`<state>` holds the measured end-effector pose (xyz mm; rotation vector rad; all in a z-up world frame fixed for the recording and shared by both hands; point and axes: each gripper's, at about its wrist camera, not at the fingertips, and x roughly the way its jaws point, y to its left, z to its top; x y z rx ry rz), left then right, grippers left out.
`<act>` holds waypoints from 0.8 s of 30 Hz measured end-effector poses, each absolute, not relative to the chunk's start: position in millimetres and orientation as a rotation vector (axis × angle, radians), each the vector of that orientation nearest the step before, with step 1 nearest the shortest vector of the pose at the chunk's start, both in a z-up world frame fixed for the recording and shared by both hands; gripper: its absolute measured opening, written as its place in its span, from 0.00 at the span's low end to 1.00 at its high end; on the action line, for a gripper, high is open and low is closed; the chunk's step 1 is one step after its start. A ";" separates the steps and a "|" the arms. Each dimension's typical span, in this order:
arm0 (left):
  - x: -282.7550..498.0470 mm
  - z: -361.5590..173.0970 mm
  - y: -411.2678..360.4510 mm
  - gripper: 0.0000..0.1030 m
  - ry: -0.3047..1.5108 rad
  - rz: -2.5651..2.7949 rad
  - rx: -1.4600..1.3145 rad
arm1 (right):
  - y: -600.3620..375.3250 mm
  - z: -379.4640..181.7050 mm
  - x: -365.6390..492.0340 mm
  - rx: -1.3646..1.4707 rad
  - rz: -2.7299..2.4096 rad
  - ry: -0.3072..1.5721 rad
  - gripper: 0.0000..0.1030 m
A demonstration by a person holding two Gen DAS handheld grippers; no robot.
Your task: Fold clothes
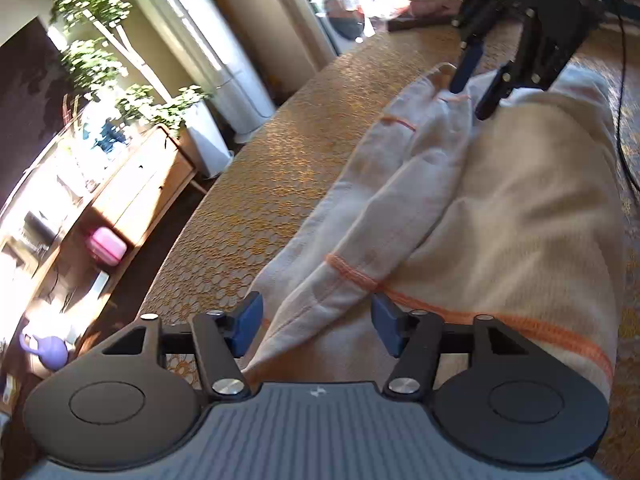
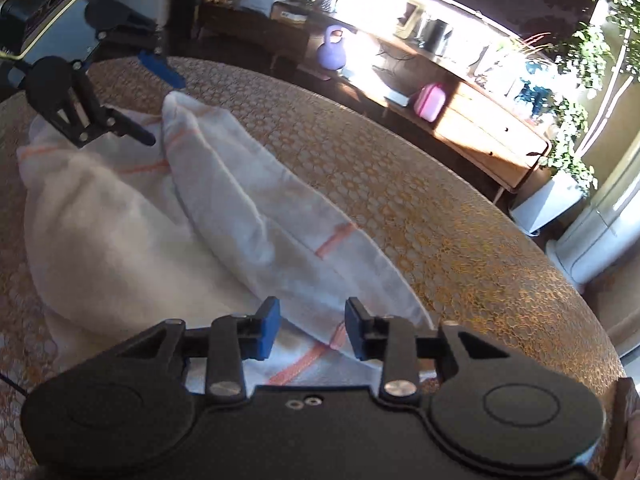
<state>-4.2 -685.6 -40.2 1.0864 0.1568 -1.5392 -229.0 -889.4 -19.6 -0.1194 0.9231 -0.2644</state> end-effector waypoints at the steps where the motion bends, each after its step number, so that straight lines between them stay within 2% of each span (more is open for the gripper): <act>1: -5.9 -45.5 -686.5 0.44 0.138 -1.548 1.117 | -888.3 -23.5 -227.5 -0.123 -0.236 0.930 1.00; 7: -11.8 -60.3 -691.8 0.38 0.025 -1.541 1.178 | -890.5 -35.8 -230.1 -0.118 -0.219 0.916 1.00; 13: -16.7 -65.1 -692.2 0.25 -0.008 -1.537 1.156 | -888.6 -39.5 -231.1 -0.119 -0.235 0.887 1.00; 16: -16.0 -65.6 -691.6 0.14 -0.004 -1.520 1.122 | -887.5 -34.6 -232.0 -0.114 -0.256 0.854 1.00; 24: 12.8 -46.8 -722.7 0.13 0.161 -1.448 0.931 | -917.2 -6.2 -222.8 -0.080 -0.364 0.750 1.00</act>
